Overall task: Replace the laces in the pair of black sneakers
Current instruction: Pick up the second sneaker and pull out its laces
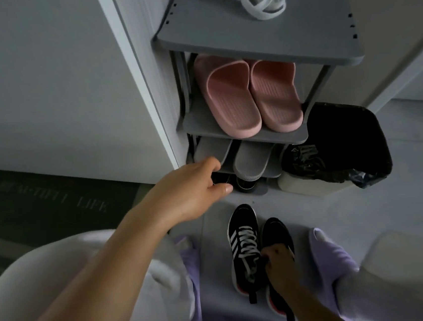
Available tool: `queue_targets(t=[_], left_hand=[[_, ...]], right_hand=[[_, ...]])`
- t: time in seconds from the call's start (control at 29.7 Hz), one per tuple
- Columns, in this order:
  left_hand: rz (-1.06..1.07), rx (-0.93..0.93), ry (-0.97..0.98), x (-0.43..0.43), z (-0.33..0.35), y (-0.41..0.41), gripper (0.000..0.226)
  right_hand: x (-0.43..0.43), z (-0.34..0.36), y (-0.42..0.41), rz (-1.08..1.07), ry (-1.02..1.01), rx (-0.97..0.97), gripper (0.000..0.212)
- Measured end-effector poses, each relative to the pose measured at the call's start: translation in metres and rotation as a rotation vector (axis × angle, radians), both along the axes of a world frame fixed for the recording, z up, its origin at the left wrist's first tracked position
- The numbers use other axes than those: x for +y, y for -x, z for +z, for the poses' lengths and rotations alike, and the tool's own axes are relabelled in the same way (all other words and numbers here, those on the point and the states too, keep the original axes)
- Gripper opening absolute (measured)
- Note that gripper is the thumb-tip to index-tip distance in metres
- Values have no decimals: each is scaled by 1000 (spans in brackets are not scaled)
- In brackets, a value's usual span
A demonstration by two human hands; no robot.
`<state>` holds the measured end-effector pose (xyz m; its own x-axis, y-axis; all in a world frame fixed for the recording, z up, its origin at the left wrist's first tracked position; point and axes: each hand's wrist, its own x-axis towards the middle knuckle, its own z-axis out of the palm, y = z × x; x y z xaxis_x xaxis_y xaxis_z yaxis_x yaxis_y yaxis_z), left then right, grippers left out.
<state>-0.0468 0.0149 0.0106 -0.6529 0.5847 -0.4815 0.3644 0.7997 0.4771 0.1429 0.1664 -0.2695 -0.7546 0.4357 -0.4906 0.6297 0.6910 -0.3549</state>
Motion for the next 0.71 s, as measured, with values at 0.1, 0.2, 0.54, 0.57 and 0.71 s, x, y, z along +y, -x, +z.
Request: queue_targets(t=[0.1,0.2,0.54,0.57,0.71], left_hand=[[-2,38,15,-2,0,0,49],[1,38,12,-1,-1,-1,48],[-22,61,91,9,-12,-3,50],[-31,71,114,11,-13,-3,51],[-37,74,170,21,-25,-5,54]], right_hand=[[-16,-6,6,75,199,-263,26],[-19,-7,15,137,300,-370,41],[-31,9,15,133,198,-294,32],[-28,16,19,95,227,-262,30],[-16,62,20,27,426,-122,23]])
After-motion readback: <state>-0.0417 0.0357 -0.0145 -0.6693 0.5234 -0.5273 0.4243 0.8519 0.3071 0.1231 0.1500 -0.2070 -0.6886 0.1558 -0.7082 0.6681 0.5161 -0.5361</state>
